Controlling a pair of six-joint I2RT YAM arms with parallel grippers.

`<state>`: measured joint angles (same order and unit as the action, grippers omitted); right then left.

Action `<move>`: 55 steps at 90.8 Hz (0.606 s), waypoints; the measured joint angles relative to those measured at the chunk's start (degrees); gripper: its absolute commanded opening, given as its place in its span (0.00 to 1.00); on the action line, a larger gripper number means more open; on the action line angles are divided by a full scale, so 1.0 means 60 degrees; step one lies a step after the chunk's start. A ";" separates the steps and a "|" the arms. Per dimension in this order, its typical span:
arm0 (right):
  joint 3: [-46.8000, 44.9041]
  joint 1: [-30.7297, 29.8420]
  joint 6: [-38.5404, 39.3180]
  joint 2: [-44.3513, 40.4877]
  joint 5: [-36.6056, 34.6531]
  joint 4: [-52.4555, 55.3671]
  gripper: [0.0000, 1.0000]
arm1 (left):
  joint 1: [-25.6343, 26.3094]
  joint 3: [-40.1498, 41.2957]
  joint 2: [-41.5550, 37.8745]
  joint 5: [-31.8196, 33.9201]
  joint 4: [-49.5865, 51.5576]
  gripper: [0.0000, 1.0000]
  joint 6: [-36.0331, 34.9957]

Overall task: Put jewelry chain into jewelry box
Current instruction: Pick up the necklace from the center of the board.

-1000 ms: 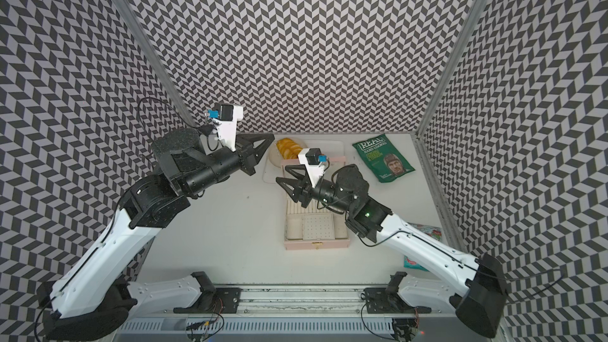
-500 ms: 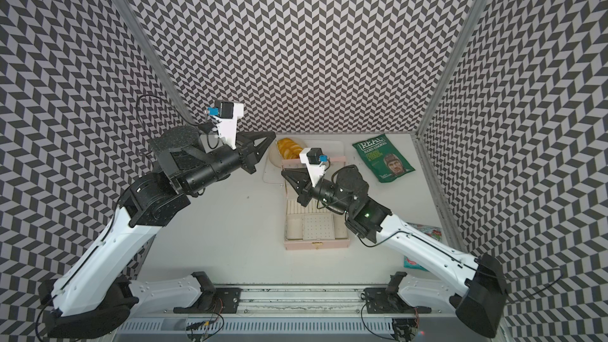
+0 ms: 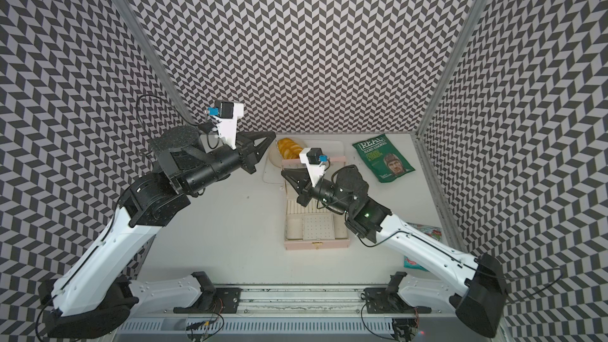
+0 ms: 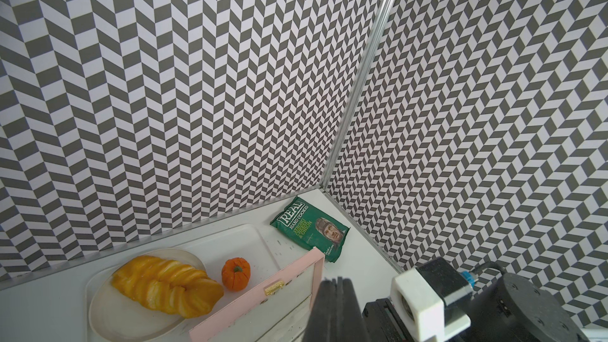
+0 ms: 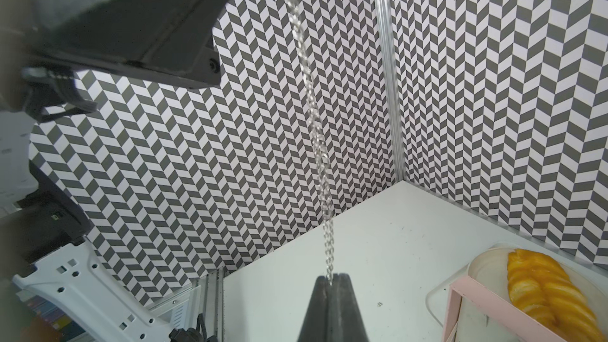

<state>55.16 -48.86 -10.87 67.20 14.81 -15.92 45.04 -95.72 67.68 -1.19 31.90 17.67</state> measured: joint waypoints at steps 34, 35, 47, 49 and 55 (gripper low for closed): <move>0.0000 -0.0007 -0.0011 -0.0018 -0.0102 0.0040 0.00 | 0.0000 0.0248 -0.0149 0.0124 -0.0168 0.00 0.0004; 0.0000 -0.0007 -0.0007 -0.0022 -0.0117 0.0055 0.00 | 0.0000 0.0306 -0.0182 0.0153 -0.0186 0.00 0.0007; -0.0087 -0.0015 -0.0004 -0.0248 -0.0452 0.0237 0.00 | 0.0000 0.1665 -0.0769 0.0528 -0.0772 0.00 0.0178; -0.0127 -0.0015 -0.0004 -0.0310 -0.0503 0.0244 0.00 | -0.0004 0.1949 -0.0878 0.0583 -0.0885 0.00 0.0233; -0.0270 -0.0015 0.0007 -0.0543 -0.0678 0.0342 0.00 | -0.0007 0.2798 -0.1137 0.0714 -0.1191 0.00 0.0474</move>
<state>53.54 -48.95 -10.83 63.94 10.74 -13.87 44.99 -78.94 60.86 3.09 24.75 20.51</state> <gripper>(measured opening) 0.041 0.049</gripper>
